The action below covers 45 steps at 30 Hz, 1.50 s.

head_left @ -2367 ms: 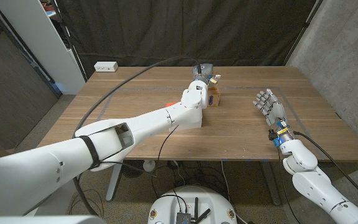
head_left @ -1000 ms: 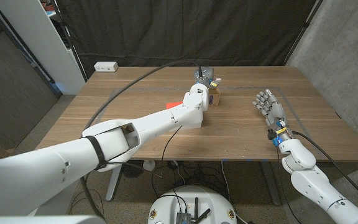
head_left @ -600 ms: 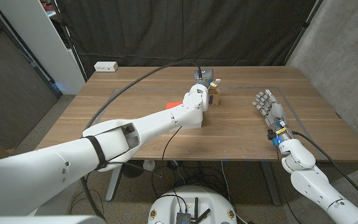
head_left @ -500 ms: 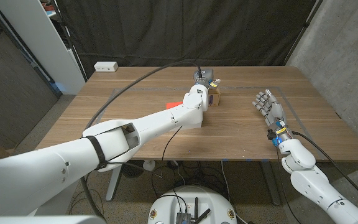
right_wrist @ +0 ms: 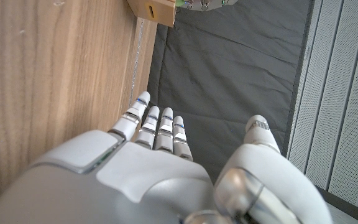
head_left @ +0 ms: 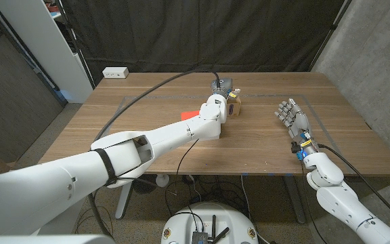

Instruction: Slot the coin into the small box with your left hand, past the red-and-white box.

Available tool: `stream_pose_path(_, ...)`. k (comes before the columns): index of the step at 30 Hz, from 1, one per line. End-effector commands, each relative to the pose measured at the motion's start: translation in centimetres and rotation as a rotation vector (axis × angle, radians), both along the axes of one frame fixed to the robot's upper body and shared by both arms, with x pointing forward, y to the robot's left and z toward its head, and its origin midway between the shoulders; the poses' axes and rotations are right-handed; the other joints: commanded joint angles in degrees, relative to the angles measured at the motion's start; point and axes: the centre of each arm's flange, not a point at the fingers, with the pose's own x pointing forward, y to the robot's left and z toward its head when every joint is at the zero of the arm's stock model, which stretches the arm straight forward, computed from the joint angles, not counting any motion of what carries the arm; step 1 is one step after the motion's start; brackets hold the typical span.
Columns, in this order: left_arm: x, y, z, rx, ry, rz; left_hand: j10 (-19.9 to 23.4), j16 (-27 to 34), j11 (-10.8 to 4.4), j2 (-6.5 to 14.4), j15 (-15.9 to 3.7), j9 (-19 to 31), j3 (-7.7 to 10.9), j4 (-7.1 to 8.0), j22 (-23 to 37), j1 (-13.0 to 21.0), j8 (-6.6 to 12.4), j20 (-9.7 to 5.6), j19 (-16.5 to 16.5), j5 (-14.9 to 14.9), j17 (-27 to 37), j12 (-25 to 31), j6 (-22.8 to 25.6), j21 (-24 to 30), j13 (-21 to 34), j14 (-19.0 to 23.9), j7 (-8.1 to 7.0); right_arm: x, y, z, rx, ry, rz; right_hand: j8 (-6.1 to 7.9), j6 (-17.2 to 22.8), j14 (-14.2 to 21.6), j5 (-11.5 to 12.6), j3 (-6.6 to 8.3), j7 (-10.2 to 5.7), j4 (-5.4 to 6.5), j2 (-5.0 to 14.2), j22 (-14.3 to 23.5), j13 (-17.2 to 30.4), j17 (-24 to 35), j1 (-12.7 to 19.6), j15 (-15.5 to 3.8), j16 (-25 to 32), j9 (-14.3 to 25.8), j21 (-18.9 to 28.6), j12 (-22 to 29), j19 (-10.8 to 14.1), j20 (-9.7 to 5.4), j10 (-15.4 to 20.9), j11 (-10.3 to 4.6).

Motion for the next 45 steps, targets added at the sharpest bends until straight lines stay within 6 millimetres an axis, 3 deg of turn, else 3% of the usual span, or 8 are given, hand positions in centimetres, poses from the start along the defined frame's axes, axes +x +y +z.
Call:
stream_pose_path(1,0.2,0.2,-0.7,0.009,0.022,0.006,0.2,-0.1,-0.20,-0.4,-0.11,-0.3,-0.21,0.08,0.1,0.0,-0.45,-2.54,-0.1,0.2,0.3,0.2,-0.7,0.2,0.3,0.0,-0.17,-0.2,0.1,-0.1,-0.006,-0.001,0.001,0.11,0.2,0.5,0.2,0.16,-0.42,-0.04,0.41,0.1,0.1,0.0,0.3,-0.22,0.1,0.2,-0.1,0.0,0.5,0.05,0.4,0.01)
stream_pose_path(18,0.5,0.6,-0.8,0.020,0.049,0.005,0.2,-0.6,-0.13,-3.1,-0.23,-2.6,-1.41,0.66,-0.3,-4.7,-3.49,-2.50,0.2,-0.1,-0.8,-0.9,-4.1,-0.8,-1.4,-0.4,0.90,-0.2,0.2,0.1,-0.008,0.000,0.000,0.12,0.2,0.5,0.3,0.27,-0.43,-0.09,0.50,0.1,0.1,0.0,0.5,-0.17,0.1,0.2,-0.1,0.0,0.5,-0.04,0.5,-0.11)
stream_pose_path(28,0.4,0.8,-0.4,0.002,0.048,-0.009,0.4,-0.5,-0.17,-3.2,-0.25,-4.0,-0.86,0.65,-0.2,-6.3,-4.60,-2.49,0.7,-0.2,-1.1,-0.3,-4.1,-1.0,-1.1,-0.1,0.68,-0.2,0.2,0.2,-0.009,-0.002,-0.007,0.12,0.2,0.4,0.4,0.35,-0.45,-0.13,0.57,0.1,0.1,-0.1,0.6,-0.20,0.1,0.2,-0.1,0.0,0.5,0.01,0.5,-0.11)
stream_pose_path(45,-0.6,0.3,1.9,-0.026,-0.029,-0.052,0.3,-0.3,-0.15,-2.9,-0.25,-5.0,0.53,0.38,0.0,-7.3,-5.29,-2.49,0.8,-0.2,-1.1,-0.2,-3.3,-0.5,-1.8,0.2,0.78,0.0,0.3,0.7,-0.008,-0.026,-0.007,0.16,0.4,0.7,0.4,0.47,-0.42,-0.19,0.61,0.1,0.1,-0.1,0.9,-0.25,0.2,0.2,0.1,-0.1,0.9,-0.28,0.3,-0.29)
